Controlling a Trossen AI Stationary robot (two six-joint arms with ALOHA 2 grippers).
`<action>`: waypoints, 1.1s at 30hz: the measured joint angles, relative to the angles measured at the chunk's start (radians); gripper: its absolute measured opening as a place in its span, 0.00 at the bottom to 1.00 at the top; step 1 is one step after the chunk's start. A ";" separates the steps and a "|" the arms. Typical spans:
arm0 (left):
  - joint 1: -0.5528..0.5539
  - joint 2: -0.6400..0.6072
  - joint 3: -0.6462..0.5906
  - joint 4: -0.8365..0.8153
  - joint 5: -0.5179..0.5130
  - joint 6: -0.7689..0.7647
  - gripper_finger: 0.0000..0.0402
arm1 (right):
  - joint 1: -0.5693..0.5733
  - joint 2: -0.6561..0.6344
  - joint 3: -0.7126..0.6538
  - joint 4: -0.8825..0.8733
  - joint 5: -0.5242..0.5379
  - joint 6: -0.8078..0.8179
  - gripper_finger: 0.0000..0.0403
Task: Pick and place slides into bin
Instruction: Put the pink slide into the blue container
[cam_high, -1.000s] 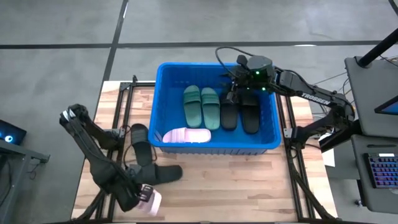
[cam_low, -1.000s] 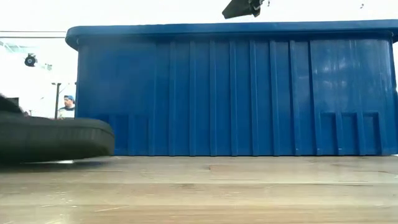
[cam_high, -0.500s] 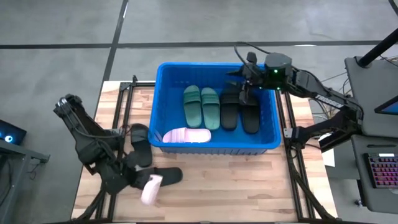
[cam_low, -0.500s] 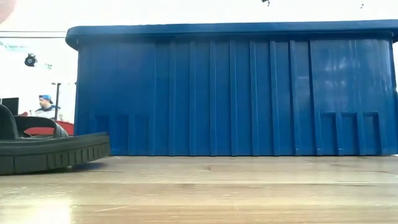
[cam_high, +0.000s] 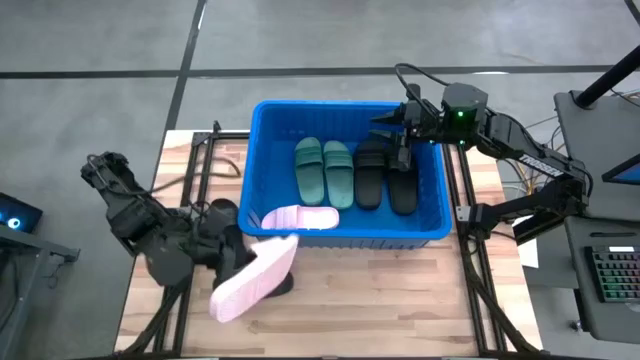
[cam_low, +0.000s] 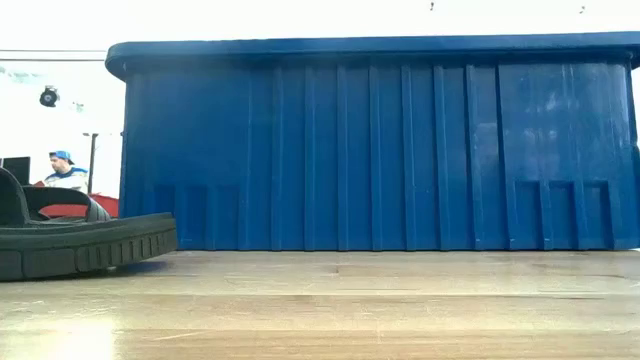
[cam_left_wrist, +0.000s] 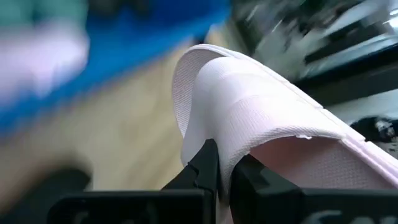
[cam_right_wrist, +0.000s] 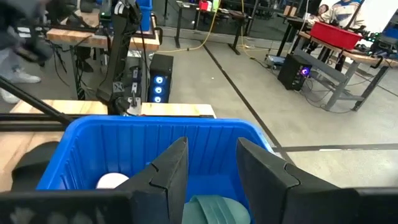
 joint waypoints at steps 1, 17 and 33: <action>0.003 0.000 0.019 0.022 -0.062 0.090 0.00 | 0.000 0.000 0.000 0.001 0.000 0.005 0.32; 0.186 0.018 0.166 0.487 -0.368 1.751 0.00 | 0.000 -0.009 0.121 0.004 -0.267 0.167 0.30; 0.531 0.045 0.165 0.269 -0.156 1.978 0.00 | 0.000 0.002 0.274 -0.045 -0.287 0.287 0.40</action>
